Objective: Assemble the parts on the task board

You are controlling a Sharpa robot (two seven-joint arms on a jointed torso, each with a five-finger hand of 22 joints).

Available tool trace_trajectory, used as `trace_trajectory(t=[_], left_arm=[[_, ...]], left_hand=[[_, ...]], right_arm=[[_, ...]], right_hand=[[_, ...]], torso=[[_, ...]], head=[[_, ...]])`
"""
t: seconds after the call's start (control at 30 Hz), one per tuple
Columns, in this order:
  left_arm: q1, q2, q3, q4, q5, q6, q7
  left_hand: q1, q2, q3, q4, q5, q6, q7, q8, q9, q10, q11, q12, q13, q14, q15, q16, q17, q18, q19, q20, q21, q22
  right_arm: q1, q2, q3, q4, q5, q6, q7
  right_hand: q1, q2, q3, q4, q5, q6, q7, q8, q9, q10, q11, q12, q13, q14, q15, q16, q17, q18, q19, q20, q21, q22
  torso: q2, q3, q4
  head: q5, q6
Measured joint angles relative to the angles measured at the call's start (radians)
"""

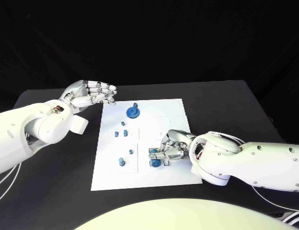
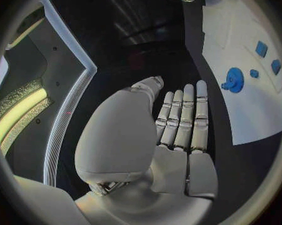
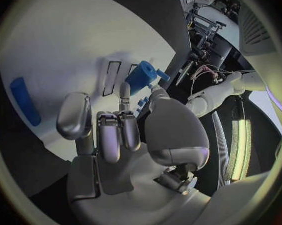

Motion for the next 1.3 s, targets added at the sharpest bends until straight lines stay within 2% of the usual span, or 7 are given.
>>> trace_trajectory(t=[0.13,0.5,0.63,0.73,1.07,1.3], left_arm=[[0.000,0.000,0.000,0.000,0.000,0.000,0.000],[0.000,0.000,0.000,-0.001,0.000,0.000,-0.001],[0.000,0.000,0.000,-0.001,0.000,0.000,-0.001],[0.000,0.000,0.000,-0.002,0.000,0.001,-0.001],[0.000,0.000,0.000,-0.002,0.000,0.001,-0.001],[0.000,0.000,0.000,-0.002,0.000,0.002,-0.002]], left_hand=[[0.000,0.000,0.000,0.000,0.000,0.000,0.000,0.000,0.000,-0.002,0.002,0.000,0.000,0.000,0.000,0.000,0.000,0.000,0.000,0.000,0.000,0.000],[0.000,0.000,0.000,0.000,0.000,0.000,0.000,0.000,0.000,-0.002,0.002,0.000,0.000,0.000,0.000,0.000,0.000,0.000,0.000,0.000,0.000,0.000],[0.000,0.000,0.000,0.000,0.000,0.000,0.000,0.000,0.000,-0.002,0.002,0.000,0.000,0.000,0.000,0.000,0.000,0.000,0.000,0.000,0.000,0.000],[0.000,0.000,0.000,0.000,0.000,0.000,0.000,0.000,0.000,-0.002,0.001,0.000,0.000,0.000,0.000,0.000,0.000,0.000,0.000,0.000,0.000,0.000],[0.000,0.000,0.000,0.000,0.000,0.000,0.000,0.000,0.000,-0.001,0.001,0.000,0.000,0.000,0.000,0.000,0.000,0.000,0.000,0.000,0.000,0.000],[0.000,0.000,0.000,0.000,0.000,0.000,0.000,0.000,0.000,-0.001,0.001,0.000,0.000,0.000,0.000,0.000,0.000,0.000,0.000,0.000,0.000,0.000]], right_arm=[[0.002,-0.022,0.001,0.021,0.013,0.000,0.016],[0.008,-0.065,0.001,0.054,0.045,0.015,0.043],[0.008,-0.071,0.001,0.059,0.055,0.026,0.052],[0.008,-0.074,0.001,0.059,0.062,0.031,0.058],[0.008,-0.066,0.001,0.042,0.074,0.047,0.067],[0.007,-0.044,0.001,0.019,0.073,0.047,0.065]], right_hand=[[0.020,0.010,0.005,0.001,0.000,-0.002,-0.002,0.000,0.000,0.000,0.000,0.000,0.000,0.000,0.000,0.000,0.000,0.000,0.000,0.000,0.000,0.000],[0.027,0.009,0.006,0.000,0.000,-0.004,-0.004,0.000,0.000,0.000,0.000,0.004,0.000,0.000,0.000,0.000,0.000,0.000,0.000,0.000,0.000,0.000],[0.058,0.023,0.009,-0.003,0.000,-0.004,-0.004,0.000,0.000,0.000,0.000,0.004,0.000,0.000,0.000,0.000,0.000,0.000,0.000,0.000,0.000,0.000],[0.076,0.025,0.010,-0.004,0.000,-0.006,-0.001,0.000,0.000,0.000,0.000,0.004,0.000,0.000,0.000,0.000,0.000,0.000,0.000,0.000,0.000,0.000],[0.207,0.036,0.059,-0.005,0.000,-0.010,-0.004,-0.009,-0.013,0.000,0.000,0.004,0.000,-0.001,-0.006,0.000,0.000,0.000,0.000,0.000,0.000,0.000],[0.229,0.045,0.079,-0.004,0.000,-0.010,-0.004,-0.014,-0.017,0.000,0.000,0.004,0.000,0.000,-0.007,0.000,0.000,0.000,0.000,0.000,-0.002,0.000]], torso=[[0.000,-0.0004,0.0001],[0.000,0.0000,-0.0009],[0.000,0.0000,-0.0008],[0.000,0.0005,-0.0006],[0.001,-0.0004,0.0004],[0.001,-0.0006,0.0007]], head=[[0.001,0.001],[0.006,0.002],[0.006,0.002],[0.007,0.002],[0.008,0.000],[0.008,0.001]])
